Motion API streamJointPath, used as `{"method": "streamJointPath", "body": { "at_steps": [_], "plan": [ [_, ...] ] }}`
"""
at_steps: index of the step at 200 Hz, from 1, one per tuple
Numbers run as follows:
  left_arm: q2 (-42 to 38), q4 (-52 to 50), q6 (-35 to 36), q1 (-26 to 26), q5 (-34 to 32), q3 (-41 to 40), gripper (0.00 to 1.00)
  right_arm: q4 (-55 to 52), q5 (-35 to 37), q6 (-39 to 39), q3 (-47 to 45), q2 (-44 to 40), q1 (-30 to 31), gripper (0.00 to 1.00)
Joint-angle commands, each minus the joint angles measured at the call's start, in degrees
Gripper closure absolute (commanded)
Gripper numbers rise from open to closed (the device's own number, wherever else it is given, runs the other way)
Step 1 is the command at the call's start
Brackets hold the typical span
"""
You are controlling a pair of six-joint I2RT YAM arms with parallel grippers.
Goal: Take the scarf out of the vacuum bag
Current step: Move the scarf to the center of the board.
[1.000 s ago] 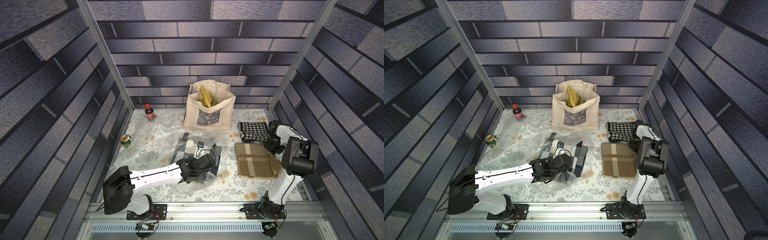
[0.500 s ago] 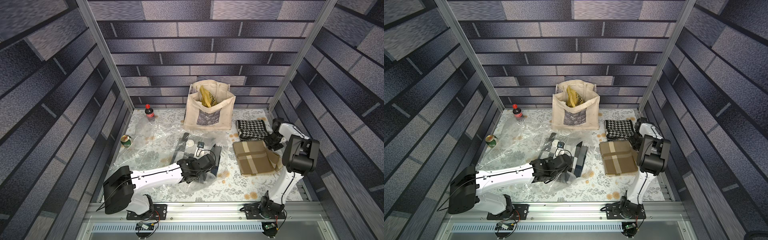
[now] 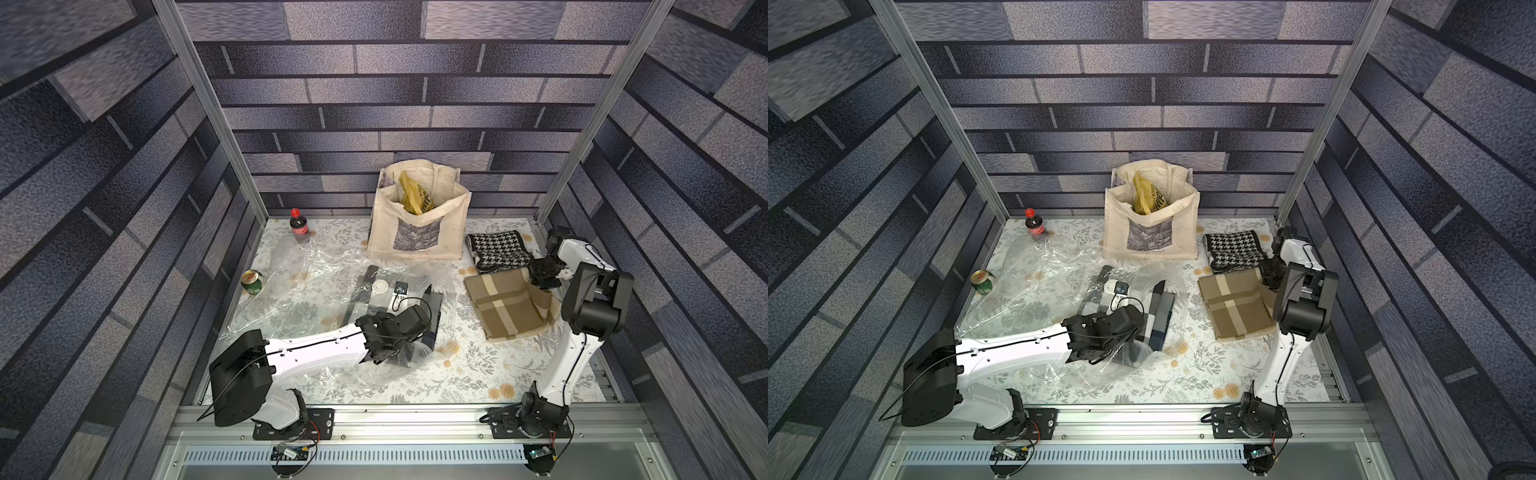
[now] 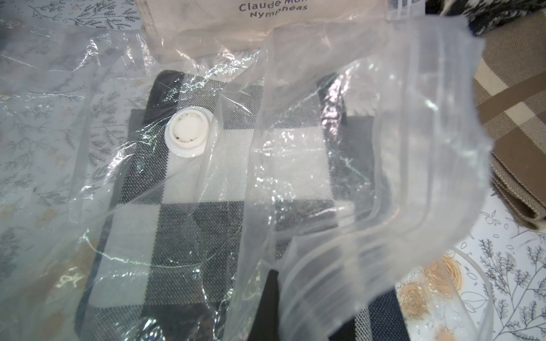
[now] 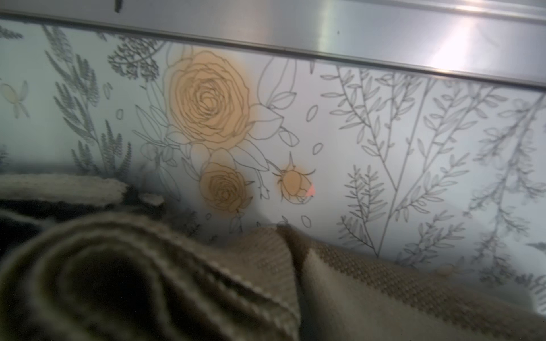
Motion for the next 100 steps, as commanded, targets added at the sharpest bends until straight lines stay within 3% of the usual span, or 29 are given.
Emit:
{"method": "streamJointPath", "body": {
  "at_steps": [1,70,100],
  "plan": [
    [0.98,-1.03,1.32,0.67,-0.56,1.79,1.0,-0.53,-0.67,3.29,3.48,2.25,-0.43,1.0],
    [1.26,-2.03,1.29,0.79,-0.95,2.58,1.0,-0.28,-3.35,8.24,8.98,6.38,-2.33,1.0],
    [0.48,-2.17,0.92,0.58,-1.28,1.98,1.0,-2.12,-3.32,6.4,11.08,7.08,-3.06,1.0]
  ]
}}
